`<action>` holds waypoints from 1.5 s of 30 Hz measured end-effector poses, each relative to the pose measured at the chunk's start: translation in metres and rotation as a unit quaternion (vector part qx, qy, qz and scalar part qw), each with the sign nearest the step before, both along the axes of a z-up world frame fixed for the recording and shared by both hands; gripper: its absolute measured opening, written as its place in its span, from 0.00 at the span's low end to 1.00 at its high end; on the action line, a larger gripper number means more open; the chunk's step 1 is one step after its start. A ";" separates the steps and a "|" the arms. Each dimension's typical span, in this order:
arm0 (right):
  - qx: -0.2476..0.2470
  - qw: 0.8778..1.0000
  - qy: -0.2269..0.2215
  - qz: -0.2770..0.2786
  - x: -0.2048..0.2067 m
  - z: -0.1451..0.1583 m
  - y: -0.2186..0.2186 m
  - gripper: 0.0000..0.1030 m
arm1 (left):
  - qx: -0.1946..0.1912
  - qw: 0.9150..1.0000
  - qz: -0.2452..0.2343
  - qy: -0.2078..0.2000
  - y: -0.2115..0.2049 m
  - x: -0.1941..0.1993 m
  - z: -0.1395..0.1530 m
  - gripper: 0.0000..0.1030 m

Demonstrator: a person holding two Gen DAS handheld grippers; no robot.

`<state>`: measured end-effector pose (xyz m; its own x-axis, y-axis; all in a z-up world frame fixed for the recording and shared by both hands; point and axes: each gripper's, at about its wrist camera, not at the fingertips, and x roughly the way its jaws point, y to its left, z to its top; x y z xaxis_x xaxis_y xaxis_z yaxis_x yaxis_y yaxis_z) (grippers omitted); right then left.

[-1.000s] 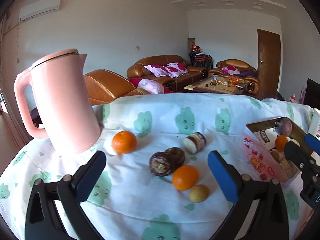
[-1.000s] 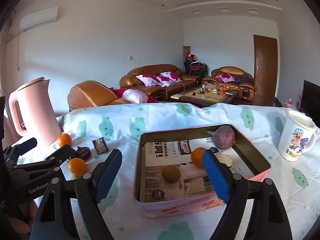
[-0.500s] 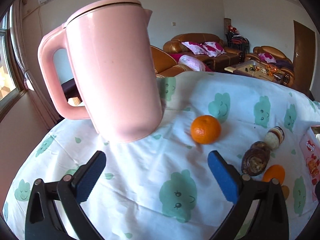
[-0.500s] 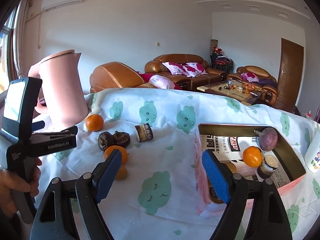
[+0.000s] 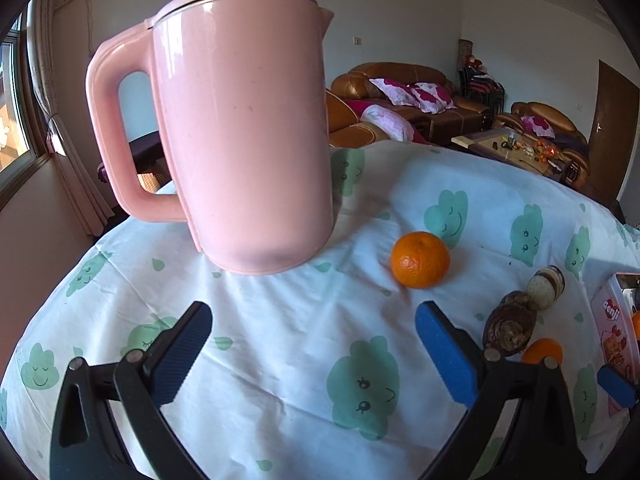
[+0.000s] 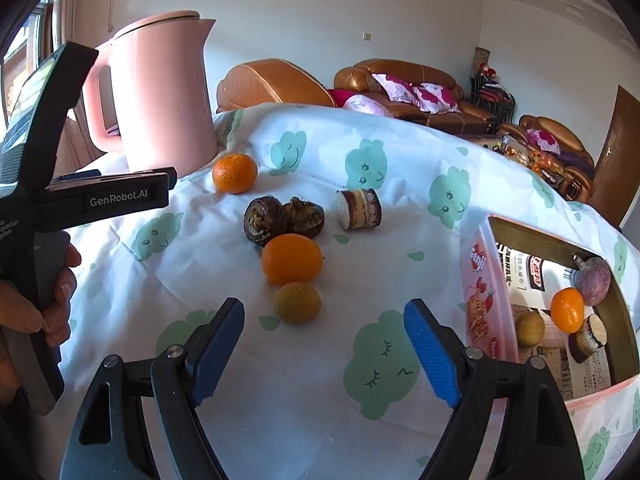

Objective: Organize fruits
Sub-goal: 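Grasp small yellow fruit with right tool while left tool grasps another orange, then carry yellow fruit to tin with right tool while left tool releases orange inside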

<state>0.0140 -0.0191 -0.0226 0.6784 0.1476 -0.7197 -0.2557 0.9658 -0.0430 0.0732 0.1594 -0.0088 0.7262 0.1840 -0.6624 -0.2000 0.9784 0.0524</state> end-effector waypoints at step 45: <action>0.083 0.987 -0.105 -0.094 -0.024 0.036 -0.073 0.30 | -0.130 0.986 -0.103 0.030 -0.094 -0.011 -0.023 0.39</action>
<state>-0.0104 -0.0924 0.0138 0.8365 0.1084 -0.5371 -0.0737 0.9936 0.0858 0.0623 0.0655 -0.0322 0.6885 -0.1450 -0.7106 -0.0006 0.9797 -0.2005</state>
